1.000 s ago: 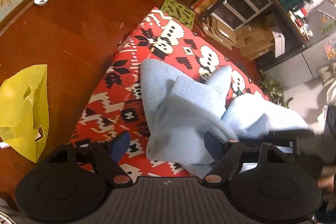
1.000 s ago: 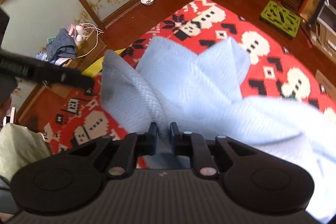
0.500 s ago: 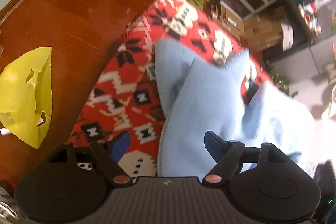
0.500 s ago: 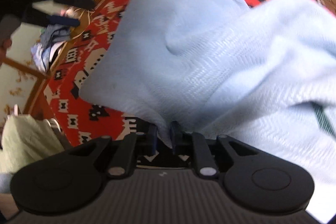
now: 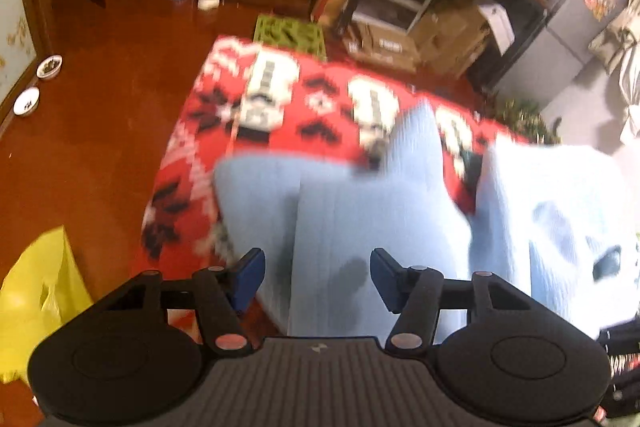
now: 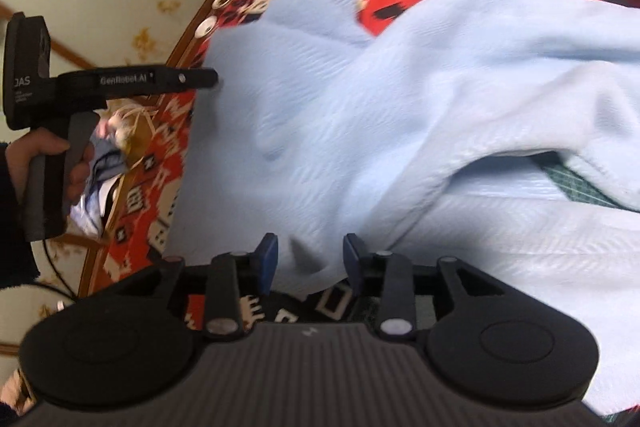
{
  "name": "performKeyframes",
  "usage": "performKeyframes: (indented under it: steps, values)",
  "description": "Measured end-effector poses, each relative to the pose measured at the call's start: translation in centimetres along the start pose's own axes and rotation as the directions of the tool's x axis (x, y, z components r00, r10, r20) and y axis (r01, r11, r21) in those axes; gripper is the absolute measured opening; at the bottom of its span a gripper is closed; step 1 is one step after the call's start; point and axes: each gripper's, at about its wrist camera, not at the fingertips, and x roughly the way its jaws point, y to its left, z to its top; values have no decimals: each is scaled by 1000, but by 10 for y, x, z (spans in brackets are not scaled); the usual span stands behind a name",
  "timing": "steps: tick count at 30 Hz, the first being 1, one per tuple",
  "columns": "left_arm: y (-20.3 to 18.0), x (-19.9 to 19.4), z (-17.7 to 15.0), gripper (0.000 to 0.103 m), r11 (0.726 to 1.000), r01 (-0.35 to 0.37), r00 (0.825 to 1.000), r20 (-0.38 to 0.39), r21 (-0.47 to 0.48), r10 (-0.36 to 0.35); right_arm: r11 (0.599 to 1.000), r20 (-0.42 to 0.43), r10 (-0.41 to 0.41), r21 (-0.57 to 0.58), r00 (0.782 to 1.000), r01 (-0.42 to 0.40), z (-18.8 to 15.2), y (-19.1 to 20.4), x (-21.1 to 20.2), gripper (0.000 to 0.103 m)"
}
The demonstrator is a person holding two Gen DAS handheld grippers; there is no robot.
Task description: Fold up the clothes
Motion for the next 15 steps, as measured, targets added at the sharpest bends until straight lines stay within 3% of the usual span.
performKeyframes:
  steps: [3, 6, 8, 9, 13, 15]
  values:
    - [9, 13, 16, 60, 996, 62, 998, 16, -60, -61, 999, 16, 0, 33, 1000, -1, 3, -8, -4, 39]
    - [18, 35, 24, 56, 986, 115, 992, -42, -121, -121, 999, 23, -2, 38, 1000, 1, 3, -9, -5, 39]
    - [18, 40, 26, 26, 986, 112, 991, -65, -123, -120, 999, 27, -3, 39, 1000, 2, 2, -7, -4, 40]
    - [16, 37, 26, 20, 988, 104, 992, -62, -111, -112, 999, 28, -4, 38, 1000, 3, 2, -8, -4, 40]
    - [10, 12, 27, 18, 994, 65, 998, -7, -84, -66, 998, 38, -4, 59, 999, 2, -1, -8, -1, 40]
    - [5, -7, 30, 8, 997, 37, 999, 40, -72, -34, 997, 44, -7, 72, 999, 3, 0, -11, -1, 40]
